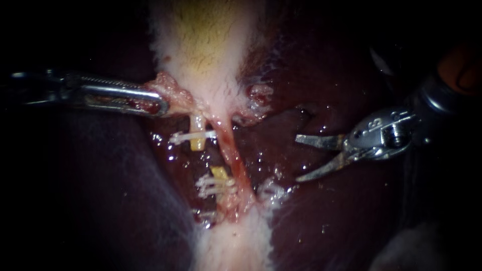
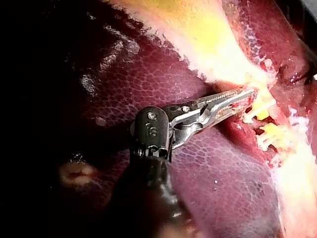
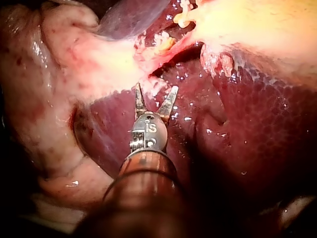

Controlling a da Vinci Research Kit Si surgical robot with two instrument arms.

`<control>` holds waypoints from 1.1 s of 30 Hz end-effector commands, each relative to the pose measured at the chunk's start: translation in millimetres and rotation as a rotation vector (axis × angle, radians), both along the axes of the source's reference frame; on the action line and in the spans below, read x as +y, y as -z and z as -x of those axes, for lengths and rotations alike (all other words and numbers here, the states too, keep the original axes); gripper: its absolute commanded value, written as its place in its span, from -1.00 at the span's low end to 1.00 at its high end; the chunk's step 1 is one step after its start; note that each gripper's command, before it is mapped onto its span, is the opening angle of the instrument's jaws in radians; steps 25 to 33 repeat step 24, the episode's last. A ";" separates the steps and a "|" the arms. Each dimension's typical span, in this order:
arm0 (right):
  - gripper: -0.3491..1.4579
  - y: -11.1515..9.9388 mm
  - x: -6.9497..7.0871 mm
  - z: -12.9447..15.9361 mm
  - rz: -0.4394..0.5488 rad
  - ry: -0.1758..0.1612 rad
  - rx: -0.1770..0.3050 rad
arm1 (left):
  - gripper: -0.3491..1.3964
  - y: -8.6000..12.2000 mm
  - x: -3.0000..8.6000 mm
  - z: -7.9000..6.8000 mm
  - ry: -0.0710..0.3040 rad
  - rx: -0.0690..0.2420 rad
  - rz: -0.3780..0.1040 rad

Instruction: Go back from the cut left tube

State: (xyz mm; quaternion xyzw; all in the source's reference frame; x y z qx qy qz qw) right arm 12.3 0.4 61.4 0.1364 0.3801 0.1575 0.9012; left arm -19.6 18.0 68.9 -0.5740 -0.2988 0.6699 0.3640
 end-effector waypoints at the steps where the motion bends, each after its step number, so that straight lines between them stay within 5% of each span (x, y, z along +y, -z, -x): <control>1: 0.97 0.0 0.0 0.0 0.000 0.000 0.000 | -1.00 -0.2 0.1 0.1 0.002 0.002 0.001; 14: 0.97 0.0 0.0 0.1 0.000 0.001 0.000 | -1.00 -4.9 1.6 1.8 0.002 0.015 0.010; 33: 0.97 0.1 0.0 0.1 -0.001 0.001 0.000 | -1.00 -4.8 1.5 2.0 0.004 0.016 0.010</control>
